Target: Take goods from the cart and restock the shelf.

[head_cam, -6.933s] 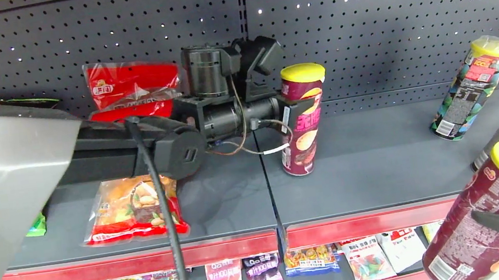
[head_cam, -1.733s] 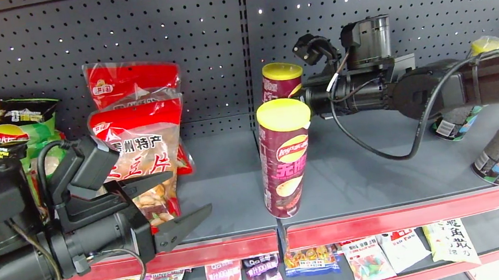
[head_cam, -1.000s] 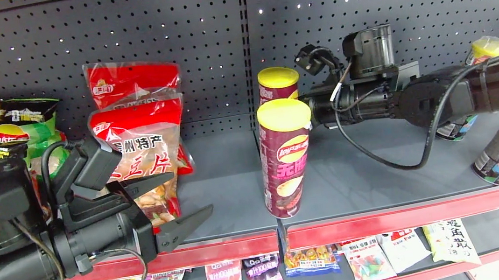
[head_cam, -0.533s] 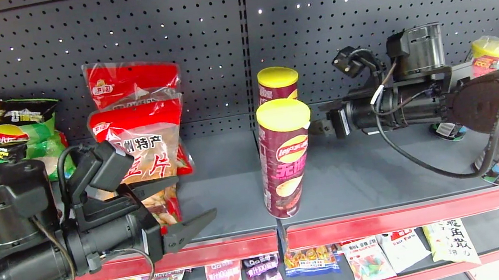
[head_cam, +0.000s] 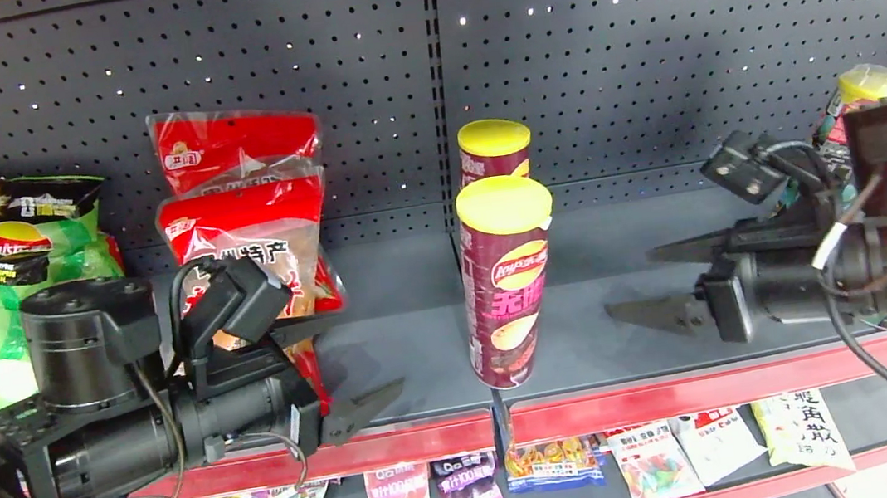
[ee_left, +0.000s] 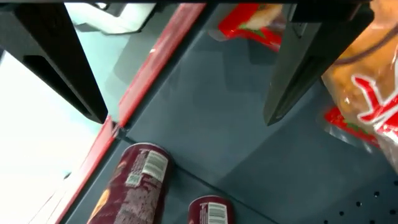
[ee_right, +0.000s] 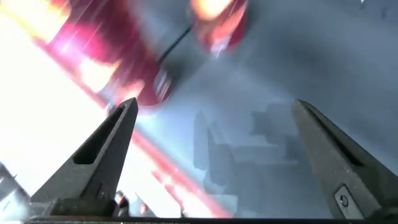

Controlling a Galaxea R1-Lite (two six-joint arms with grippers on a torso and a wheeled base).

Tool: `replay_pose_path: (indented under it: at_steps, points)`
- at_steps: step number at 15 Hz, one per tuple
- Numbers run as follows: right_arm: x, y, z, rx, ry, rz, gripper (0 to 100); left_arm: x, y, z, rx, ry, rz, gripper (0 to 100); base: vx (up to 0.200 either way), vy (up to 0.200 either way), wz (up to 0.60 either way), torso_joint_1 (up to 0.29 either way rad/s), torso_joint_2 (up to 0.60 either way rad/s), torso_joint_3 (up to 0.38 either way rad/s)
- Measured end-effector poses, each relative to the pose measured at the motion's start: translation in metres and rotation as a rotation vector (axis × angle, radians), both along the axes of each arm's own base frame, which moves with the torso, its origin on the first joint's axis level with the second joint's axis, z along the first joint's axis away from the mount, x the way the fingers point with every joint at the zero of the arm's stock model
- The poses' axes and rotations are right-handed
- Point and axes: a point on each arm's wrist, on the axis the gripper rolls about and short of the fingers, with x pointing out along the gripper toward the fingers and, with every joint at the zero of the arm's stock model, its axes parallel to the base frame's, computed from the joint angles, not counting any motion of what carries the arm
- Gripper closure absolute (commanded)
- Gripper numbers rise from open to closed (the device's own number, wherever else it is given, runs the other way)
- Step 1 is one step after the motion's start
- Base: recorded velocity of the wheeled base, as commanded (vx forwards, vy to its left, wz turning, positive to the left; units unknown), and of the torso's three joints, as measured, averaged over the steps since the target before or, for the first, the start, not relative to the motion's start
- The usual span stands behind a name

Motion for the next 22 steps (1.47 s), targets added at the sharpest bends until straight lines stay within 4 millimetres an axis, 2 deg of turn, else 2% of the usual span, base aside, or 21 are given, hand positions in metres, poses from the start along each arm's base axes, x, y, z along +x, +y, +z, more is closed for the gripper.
replay_pose_path:
  at_steps: [2, 4, 7, 13, 22]
  points:
    - [-0.036, -0.014, -0.001, 0.009, -0.018, 0.002, 0, 0.008, -0.011, -0.002, 0.006, 0.001, -0.025, 0, 0.0, 0.0, 0.0, 0.0, 0.0, 0.0]
    - [-0.061, -0.025, -0.003, 0.016, -0.043, -0.015, 0, 0.014, -0.021, -0.003, 0.007, 0.001, -0.048, 0, 0.0, 0.0, 0.0, 0.0, 0.0, 0.0]
    - [-0.084, -0.038, -0.004, 0.044, -0.063, -0.061, 0, 0.024, -0.041, -0.008, 0.013, 0.01, -0.088, 0, 0.0, 0.0, 0.0, 0.0, 0.0, 0.0]
    - [-0.093, -0.044, 0.002, 0.069, -0.097, -0.085, 0, 0.037, -0.056, -0.018, 0.025, 0.027, -0.106, 0, 0.0, 0.0, 0.0, 0.0, 0.0, 0.0]
    - [-0.093, -0.046, 0.003, 0.069, -0.103, -0.099, 0, 0.051, -0.063, -0.026, 0.038, 0.036, -0.085, 0, 0.0, 0.0, 0.0, 0.0, 0.0, 0.0]
